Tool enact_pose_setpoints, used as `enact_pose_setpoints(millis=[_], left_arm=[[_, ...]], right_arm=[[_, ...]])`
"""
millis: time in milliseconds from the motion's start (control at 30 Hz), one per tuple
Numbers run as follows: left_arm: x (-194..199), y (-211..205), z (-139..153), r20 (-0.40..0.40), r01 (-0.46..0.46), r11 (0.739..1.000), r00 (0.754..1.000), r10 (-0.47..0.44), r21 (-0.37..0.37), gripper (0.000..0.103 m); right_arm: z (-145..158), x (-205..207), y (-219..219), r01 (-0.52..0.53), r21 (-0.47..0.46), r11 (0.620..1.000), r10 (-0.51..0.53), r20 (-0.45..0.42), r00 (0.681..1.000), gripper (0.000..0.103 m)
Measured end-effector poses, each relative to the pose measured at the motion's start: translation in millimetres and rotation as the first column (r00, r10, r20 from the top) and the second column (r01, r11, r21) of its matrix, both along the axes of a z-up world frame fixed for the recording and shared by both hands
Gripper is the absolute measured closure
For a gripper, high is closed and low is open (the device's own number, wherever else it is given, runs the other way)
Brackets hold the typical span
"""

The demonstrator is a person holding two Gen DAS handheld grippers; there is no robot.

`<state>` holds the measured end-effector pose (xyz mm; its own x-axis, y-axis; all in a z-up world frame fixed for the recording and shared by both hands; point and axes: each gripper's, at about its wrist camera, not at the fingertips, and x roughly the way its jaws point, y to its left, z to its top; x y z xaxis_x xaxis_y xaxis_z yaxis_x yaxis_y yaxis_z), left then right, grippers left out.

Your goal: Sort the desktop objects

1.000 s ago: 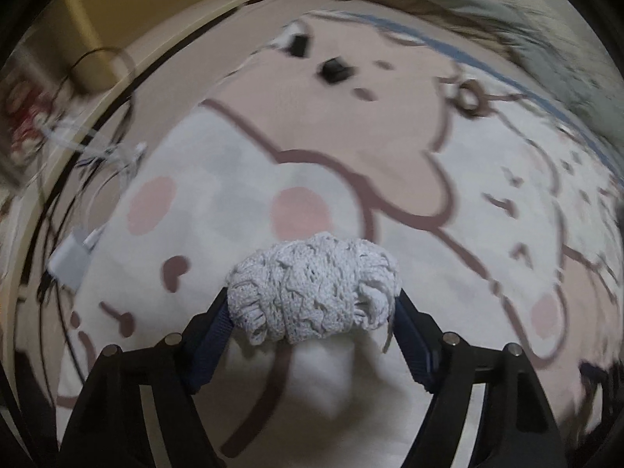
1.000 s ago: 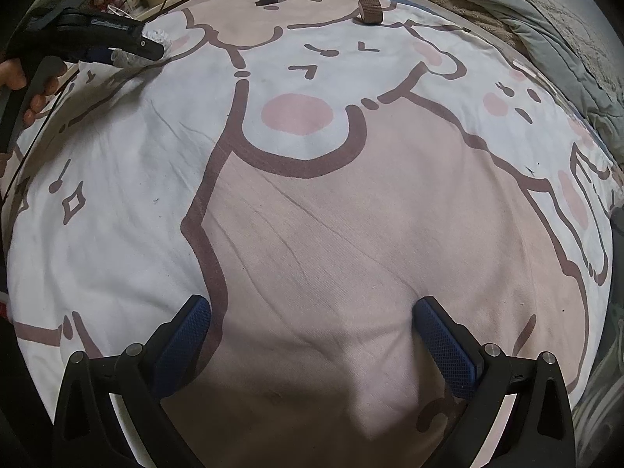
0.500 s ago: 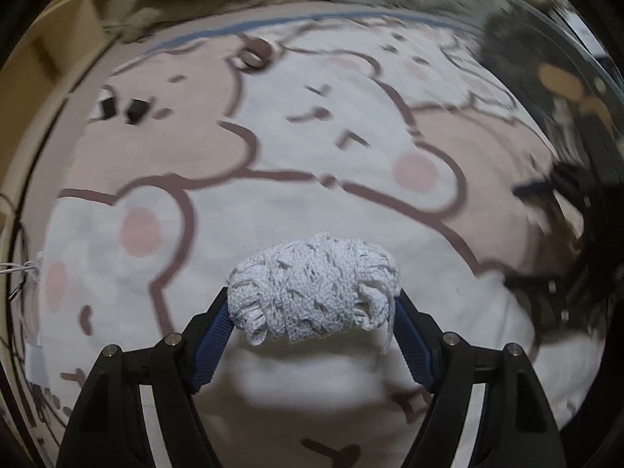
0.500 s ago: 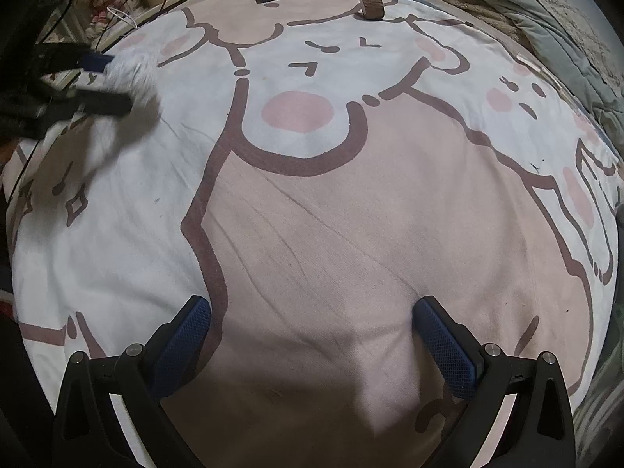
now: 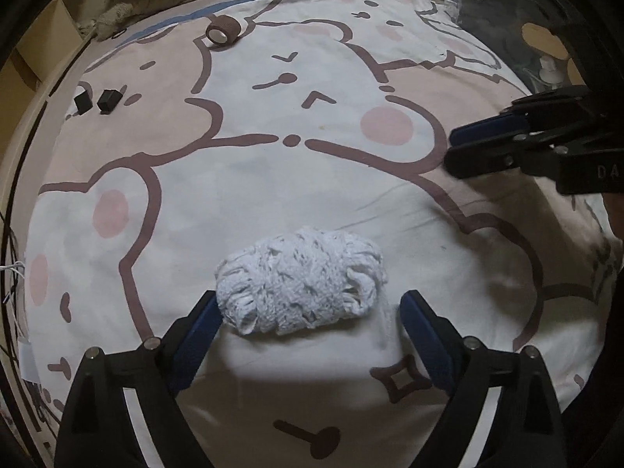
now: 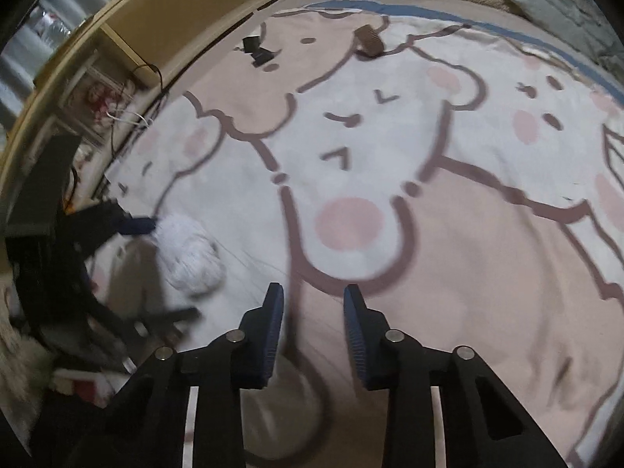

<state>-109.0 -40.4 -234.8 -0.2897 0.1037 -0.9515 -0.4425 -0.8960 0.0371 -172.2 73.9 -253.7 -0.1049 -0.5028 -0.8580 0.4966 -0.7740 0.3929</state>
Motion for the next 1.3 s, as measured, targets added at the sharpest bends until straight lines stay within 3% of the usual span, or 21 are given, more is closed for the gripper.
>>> enact_pose_setpoints(millis=[200,333,700,1000,1167,1300], left_arm=[[-2.5,-6.4,-0.7,-0.011,-0.082,0.997,0.997,0.082,0.002,0.011],[-2.4,-11.9,1.7,-0.013,-0.120,0.992,0.993,0.121,0.048,0.011],[-0.9,-4.1,4.5,-0.036,-0.105,0.992,0.994,0.108,0.075,0.011],[5.0,-2.9,-4.7,-0.040,-0.028,1.000,0.999,0.027,-0.006,0.016],[-0.5,-8.7,0.2,-0.024,-0.069,0.996,0.997,0.071,0.061,0.017],[1.5,-4.4,1.3,-0.040,-0.049,0.997,0.998,0.051,0.052,0.017]], right_arm=[[-7.8,5.0,-27.6,-0.041,0.008,0.999,0.041,0.044,0.998,0.072],[-11.0,5.5,-38.9,-0.047,-0.014,0.999,0.048,0.059,0.997,0.072],[-17.0,6.0,-42.3,-0.067,-0.056,0.996,0.075,0.161,0.984,0.072],[-13.3,8.4,-44.6,-0.094,-0.054,0.994,0.101,0.156,0.982,0.072],[-15.7,7.8,-44.6,-0.092,-0.053,0.994,0.100,0.172,0.980,0.072],[-15.2,7.4,-43.9,-0.090,-0.060,0.994,0.101,0.196,0.975,0.072]])
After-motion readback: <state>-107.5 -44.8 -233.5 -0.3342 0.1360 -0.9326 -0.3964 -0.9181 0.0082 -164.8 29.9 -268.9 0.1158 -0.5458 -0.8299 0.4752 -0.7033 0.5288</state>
